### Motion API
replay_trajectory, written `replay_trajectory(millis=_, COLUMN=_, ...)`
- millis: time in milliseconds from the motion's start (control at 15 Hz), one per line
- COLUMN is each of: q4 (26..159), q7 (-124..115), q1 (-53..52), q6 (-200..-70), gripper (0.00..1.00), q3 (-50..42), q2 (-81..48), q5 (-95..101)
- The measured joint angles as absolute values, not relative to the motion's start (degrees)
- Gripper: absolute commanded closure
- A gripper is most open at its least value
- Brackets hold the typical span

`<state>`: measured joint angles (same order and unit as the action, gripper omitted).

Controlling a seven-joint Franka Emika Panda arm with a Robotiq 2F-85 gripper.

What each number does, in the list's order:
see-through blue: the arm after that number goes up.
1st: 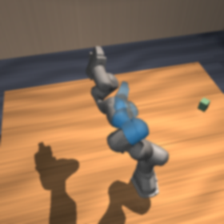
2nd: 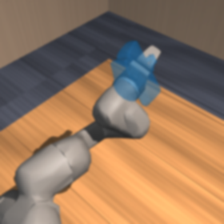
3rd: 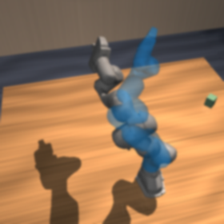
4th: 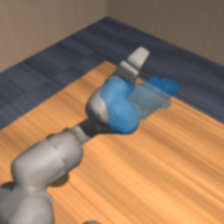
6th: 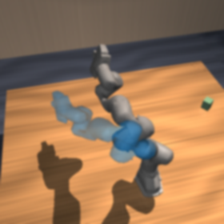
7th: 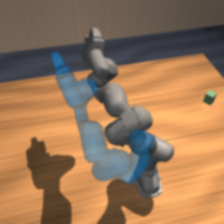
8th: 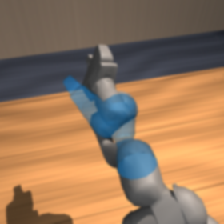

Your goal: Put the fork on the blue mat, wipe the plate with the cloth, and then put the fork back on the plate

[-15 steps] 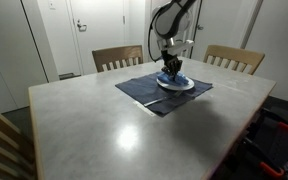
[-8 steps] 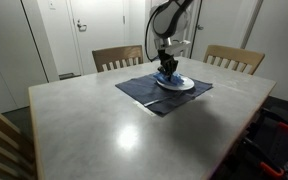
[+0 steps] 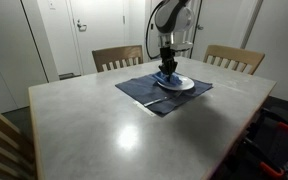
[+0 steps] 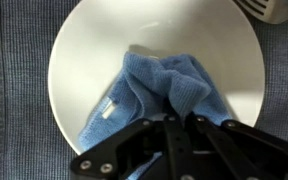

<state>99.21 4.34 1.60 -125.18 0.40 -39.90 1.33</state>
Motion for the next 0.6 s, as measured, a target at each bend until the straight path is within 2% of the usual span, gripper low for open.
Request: replay_trajectory(millis=600, q4=98.9, q7=12.0, q1=3.9, q6=-118.5, gripper=0.98, q3=2.4, q2=-38.8, q5=-1.6)
